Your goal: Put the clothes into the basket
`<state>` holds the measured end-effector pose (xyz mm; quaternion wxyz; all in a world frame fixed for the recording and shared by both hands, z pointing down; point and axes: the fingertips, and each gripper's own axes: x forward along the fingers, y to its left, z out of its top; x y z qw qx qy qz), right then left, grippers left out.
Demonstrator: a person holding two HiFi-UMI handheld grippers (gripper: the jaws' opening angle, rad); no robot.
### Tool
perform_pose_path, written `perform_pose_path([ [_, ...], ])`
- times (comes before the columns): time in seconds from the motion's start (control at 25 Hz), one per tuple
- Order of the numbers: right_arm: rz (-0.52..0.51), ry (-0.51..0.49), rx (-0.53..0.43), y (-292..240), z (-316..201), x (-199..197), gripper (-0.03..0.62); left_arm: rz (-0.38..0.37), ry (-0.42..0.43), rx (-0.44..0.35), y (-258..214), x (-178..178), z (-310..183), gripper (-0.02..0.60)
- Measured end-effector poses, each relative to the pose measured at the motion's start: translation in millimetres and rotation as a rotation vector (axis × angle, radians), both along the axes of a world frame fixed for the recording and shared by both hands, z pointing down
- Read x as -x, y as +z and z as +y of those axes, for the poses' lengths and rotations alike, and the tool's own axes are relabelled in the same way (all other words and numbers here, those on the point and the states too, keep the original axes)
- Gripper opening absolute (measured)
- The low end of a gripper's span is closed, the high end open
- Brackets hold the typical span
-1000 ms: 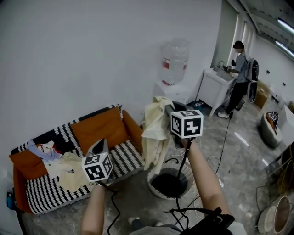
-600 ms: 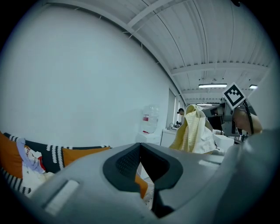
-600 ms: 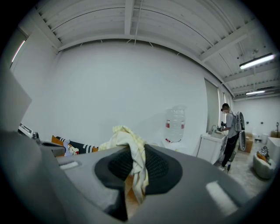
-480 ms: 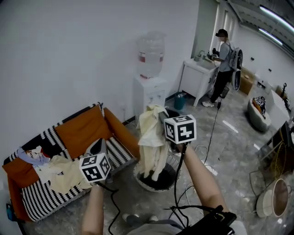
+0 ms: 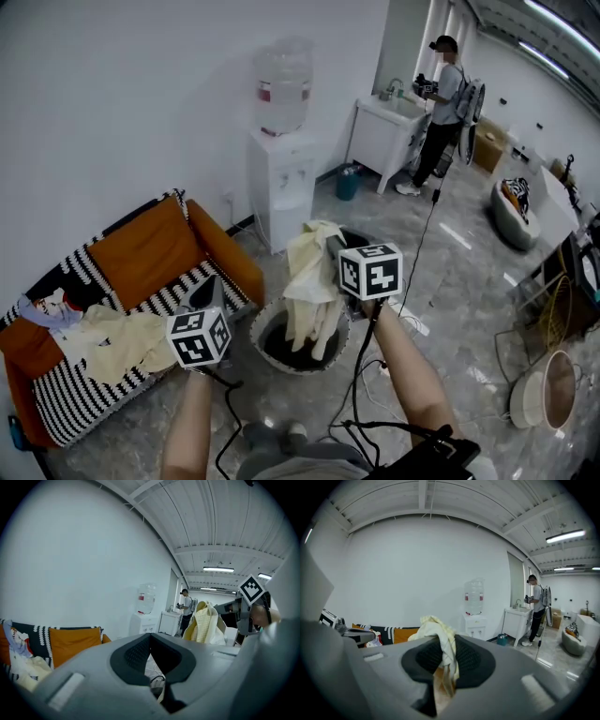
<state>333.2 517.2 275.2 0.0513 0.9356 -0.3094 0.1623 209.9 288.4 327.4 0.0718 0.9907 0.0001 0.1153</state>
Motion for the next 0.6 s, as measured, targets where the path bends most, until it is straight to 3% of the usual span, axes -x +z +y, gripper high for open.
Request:
perform_pose_path([
  [0.24,-0.047,0.03,-0.016,50,15,-6,0.063,-0.091,0.033,0.012,47,-13,19,0.006],
  [0.6,-0.208,0.058,0.027,159,24,-15,0.063,-0.224,0.076,0.043,128,-36,44,0.006],
])
